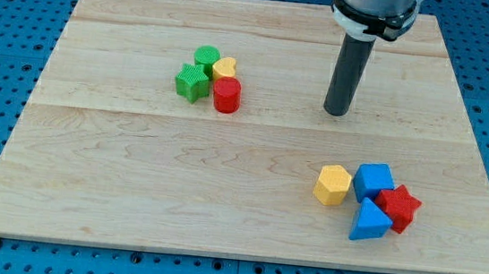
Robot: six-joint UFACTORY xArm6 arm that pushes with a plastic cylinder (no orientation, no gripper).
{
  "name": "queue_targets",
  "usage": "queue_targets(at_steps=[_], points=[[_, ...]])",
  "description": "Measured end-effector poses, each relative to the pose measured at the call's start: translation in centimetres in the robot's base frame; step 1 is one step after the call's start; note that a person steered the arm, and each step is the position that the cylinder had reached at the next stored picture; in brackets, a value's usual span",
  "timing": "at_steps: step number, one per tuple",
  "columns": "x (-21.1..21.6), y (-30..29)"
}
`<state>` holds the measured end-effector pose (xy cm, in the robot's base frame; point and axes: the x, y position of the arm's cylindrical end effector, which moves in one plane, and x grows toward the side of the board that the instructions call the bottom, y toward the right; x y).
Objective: Push the green star and the red circle towards right
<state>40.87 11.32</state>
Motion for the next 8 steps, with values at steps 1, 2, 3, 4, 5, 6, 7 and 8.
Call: queue_targets(at_steps=[1, 2, 3, 4, 5, 6, 7, 8], points=[[0.0, 0.0], [-0.6, -0.1], [-0.6, -0.1], [-1.0, -0.2], [-1.0, -0.3], [-1.0, -0.6], [3.3, -1.5], [6.6, -10.2]])
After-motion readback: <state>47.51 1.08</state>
